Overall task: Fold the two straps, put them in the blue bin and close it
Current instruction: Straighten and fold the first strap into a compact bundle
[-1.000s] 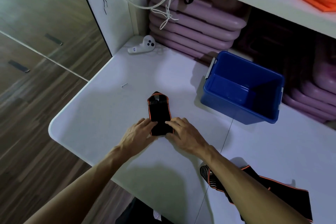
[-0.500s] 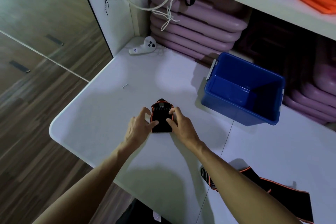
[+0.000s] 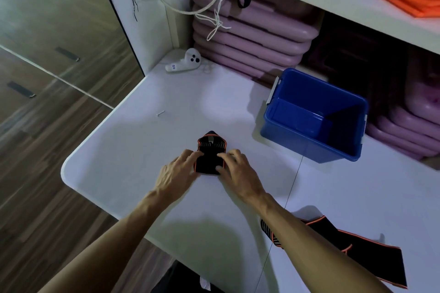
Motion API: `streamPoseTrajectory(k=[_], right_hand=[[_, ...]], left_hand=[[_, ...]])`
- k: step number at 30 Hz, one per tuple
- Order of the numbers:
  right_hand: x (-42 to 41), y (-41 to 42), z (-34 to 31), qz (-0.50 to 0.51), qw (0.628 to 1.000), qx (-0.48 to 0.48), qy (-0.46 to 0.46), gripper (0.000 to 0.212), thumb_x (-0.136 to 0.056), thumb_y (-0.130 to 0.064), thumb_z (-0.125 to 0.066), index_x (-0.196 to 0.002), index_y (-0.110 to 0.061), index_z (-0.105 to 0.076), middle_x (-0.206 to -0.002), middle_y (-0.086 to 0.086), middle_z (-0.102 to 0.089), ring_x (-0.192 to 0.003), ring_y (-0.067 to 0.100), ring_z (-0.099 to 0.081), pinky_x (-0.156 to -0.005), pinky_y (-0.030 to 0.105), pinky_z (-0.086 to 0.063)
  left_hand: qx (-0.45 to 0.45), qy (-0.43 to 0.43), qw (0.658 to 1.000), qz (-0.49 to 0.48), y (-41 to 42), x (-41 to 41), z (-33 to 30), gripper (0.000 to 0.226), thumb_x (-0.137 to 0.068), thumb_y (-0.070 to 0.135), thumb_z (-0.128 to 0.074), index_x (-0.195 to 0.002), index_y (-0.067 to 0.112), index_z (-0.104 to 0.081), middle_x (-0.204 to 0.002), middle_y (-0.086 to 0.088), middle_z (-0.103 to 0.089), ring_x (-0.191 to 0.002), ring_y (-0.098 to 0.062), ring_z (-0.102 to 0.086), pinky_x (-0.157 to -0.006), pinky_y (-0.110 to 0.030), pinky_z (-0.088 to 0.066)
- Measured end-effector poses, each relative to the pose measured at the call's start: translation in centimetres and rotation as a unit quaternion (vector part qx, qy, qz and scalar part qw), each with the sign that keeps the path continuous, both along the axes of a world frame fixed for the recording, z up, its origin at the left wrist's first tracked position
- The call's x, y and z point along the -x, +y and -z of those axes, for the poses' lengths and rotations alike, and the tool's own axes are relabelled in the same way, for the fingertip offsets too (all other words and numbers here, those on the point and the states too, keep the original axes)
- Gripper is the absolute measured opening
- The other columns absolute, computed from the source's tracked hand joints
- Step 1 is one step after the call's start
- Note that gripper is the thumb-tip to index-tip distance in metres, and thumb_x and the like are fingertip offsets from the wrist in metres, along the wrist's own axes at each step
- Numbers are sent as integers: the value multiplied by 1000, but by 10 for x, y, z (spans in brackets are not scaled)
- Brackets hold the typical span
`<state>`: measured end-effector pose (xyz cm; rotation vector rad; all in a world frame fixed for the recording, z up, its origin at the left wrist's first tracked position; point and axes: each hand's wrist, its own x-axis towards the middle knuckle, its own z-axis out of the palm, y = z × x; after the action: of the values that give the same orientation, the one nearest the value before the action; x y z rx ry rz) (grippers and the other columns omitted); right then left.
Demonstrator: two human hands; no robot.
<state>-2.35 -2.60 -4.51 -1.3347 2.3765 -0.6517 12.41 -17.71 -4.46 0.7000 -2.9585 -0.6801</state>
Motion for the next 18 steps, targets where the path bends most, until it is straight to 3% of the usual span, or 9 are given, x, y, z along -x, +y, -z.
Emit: streamPoseTrajectory(k=[2,5,7,10,13,18], right_hand=[[7,1,-1,-18,1000,16,17,35,-98,-37,-52,-124,-15,-57,-125,4,-49,-109,23,-51,-76,39,-57],[12,7,1,-58,998,-21,25,59,-87,-54,-60,-132,-17,-51,-133,3,-46,-113,23,-48,-78,39,-55],[9,8,3,-47,998,-29,13,65,-82,-55,-64,-134,-18,-50,-136,3,-42,-116,24,-46,-81,41,-55],[7,5,5,-7,999,-16,-49,61,-86,-52,-62,-137,-20,-50,-144,5,-34,-131,22,-36,-97,37,-48],[12,1,4,23,989,-24,-147,56,-91,-51,-57,-137,-20,-51,-146,6,-36,-136,21,-32,-111,37,-36],[20,-14,-7,52,974,-27,-219,42,-95,-45,-53,-126,-17,-57,-125,3,-55,-114,17,-53,-96,27,-43]], left_hand=[[-1,-2,1000,31,-3,-2,2,53,-87,38,-61,-135,29,-40,-121,3,-53,-94,-24,-62,-57,-29,-41],[5,-15,999,53,-4,-3,3,52,-91,42,-53,-138,26,-39,-122,1,-53,-100,-25,-59,-60,-29,-42],[-17,-28,998,48,-6,-2,4,52,-92,48,-45,-139,27,-36,-122,0,-51,-98,-27,-60,-62,-34,-48],[-80,-41,995,32,-13,2,3,56,-88,57,-33,-138,32,-35,-119,0,-51,-89,-29,-61,-68,-41,-52],[-117,-59,991,13,-22,10,-1,47,-93,50,-41,-136,30,-42,-117,0,-54,-92,-28,-60,-76,-40,-50],[-239,-31,968,-73,-26,19,-2,32,-92,47,-51,-105,20,-63,-101,-1,-63,-89,-18,-60,-77,-32,-46]])
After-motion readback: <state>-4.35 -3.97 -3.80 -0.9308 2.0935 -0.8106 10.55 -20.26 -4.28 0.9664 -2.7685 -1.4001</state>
